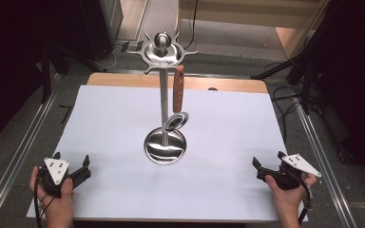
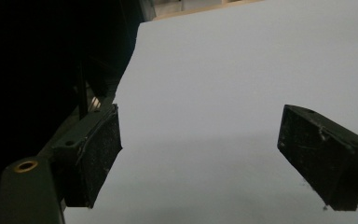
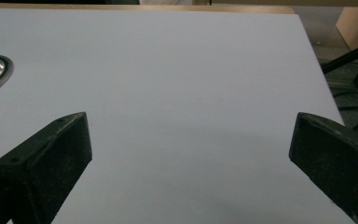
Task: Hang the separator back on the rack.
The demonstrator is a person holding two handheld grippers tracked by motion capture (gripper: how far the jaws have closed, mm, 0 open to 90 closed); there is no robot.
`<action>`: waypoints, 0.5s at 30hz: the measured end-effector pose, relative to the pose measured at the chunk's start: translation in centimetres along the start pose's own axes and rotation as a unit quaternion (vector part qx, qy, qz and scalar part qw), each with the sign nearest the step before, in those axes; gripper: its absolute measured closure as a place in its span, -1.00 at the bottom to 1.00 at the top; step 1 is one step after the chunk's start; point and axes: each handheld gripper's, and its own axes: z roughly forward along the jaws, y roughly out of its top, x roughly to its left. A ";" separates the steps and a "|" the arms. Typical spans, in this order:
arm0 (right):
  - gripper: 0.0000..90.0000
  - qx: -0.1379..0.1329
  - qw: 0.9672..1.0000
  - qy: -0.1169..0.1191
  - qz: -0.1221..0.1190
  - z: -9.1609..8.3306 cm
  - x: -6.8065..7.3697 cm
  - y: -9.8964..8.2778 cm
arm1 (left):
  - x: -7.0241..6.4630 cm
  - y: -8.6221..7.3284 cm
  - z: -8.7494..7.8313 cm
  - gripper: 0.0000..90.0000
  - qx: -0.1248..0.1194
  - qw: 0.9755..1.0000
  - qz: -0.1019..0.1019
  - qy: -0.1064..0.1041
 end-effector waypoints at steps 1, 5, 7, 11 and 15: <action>-1.00 0.004 1.000 -0.013 -0.001 -0.4 -0.5 -0.1 | 0.2 0.0 0.0 -0.68 0.000 1.000 -0.006 -0.002; -1.00 0.008 1.000 -0.030 -0.003 -1.5 -1.8 -0.6 | 0.2 0.0 0.1 -0.68 0.002 1.000 -0.009 -0.004; -1.00 0.013 0.999 -0.042 -0.009 -2.0 -2.4 -0.9 | 0.2 0.0 0.1 -0.68 0.005 1.000 -0.006 -0.003; -1.00 0.018 0.999 -0.046 -0.003 -2.7 -3.1 -1.3 | -0.2 0.1 0.3 -0.68 0.010 1.000 0.011 0.003; -1.00 0.023 0.998 -0.051 0.008 -3.6 -4.0 -1.8 | -0.3 0.0 0.1 -0.68 0.006 1.000 0.019 -0.003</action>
